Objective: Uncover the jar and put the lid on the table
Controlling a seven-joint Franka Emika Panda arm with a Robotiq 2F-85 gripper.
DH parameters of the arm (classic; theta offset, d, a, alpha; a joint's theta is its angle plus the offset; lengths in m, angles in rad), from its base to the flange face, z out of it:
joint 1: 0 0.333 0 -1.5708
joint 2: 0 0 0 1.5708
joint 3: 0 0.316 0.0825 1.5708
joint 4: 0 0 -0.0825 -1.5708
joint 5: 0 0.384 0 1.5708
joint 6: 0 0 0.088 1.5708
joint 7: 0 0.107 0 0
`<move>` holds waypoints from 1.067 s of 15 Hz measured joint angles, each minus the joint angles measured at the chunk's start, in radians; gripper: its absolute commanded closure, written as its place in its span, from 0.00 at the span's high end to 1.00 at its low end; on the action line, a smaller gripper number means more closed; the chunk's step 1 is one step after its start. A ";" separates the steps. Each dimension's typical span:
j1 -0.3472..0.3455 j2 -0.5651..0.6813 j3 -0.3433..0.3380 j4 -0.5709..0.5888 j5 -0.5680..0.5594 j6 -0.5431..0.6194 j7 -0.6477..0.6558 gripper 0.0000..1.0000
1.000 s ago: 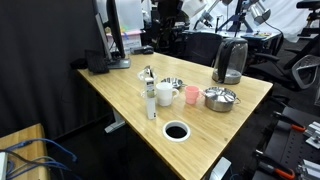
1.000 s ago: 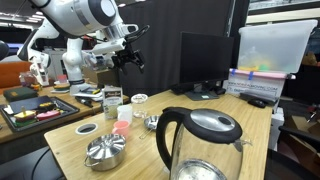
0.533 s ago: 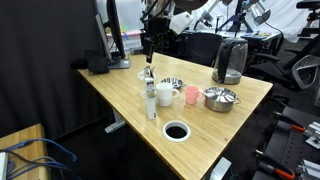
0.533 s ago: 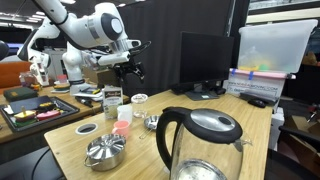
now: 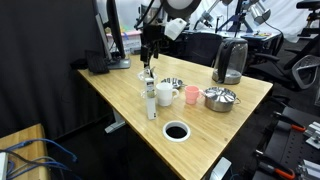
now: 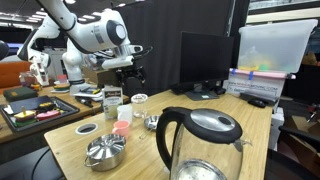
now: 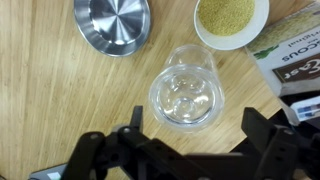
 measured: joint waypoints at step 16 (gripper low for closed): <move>0.018 0.081 -0.011 0.074 0.001 -0.039 -0.009 1.00</move>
